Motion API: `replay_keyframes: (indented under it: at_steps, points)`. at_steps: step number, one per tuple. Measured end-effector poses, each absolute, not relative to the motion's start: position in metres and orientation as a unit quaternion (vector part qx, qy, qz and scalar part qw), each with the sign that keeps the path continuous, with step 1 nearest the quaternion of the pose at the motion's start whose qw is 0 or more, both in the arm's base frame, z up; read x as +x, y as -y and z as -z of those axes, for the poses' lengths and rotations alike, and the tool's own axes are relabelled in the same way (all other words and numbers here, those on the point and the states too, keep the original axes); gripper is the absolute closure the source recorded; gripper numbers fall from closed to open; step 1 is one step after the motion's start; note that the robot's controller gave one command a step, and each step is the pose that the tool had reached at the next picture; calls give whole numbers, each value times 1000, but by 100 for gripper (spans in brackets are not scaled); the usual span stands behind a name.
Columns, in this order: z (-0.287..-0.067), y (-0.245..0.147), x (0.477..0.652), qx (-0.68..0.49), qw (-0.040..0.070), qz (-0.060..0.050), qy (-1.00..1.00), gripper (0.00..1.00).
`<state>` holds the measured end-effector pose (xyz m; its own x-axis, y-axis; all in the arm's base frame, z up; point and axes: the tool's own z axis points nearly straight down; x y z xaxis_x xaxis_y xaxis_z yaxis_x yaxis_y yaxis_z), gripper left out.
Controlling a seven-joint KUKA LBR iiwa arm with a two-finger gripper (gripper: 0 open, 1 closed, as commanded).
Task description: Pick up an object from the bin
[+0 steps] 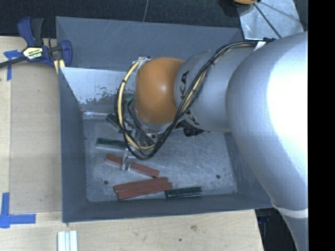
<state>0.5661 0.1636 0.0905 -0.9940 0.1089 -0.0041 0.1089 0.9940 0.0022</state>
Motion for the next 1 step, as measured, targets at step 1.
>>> replay_keyframes:
  at_steps: [1]
  points:
    - [-97, -164, 568, 61, 6, -2, -998, 0]
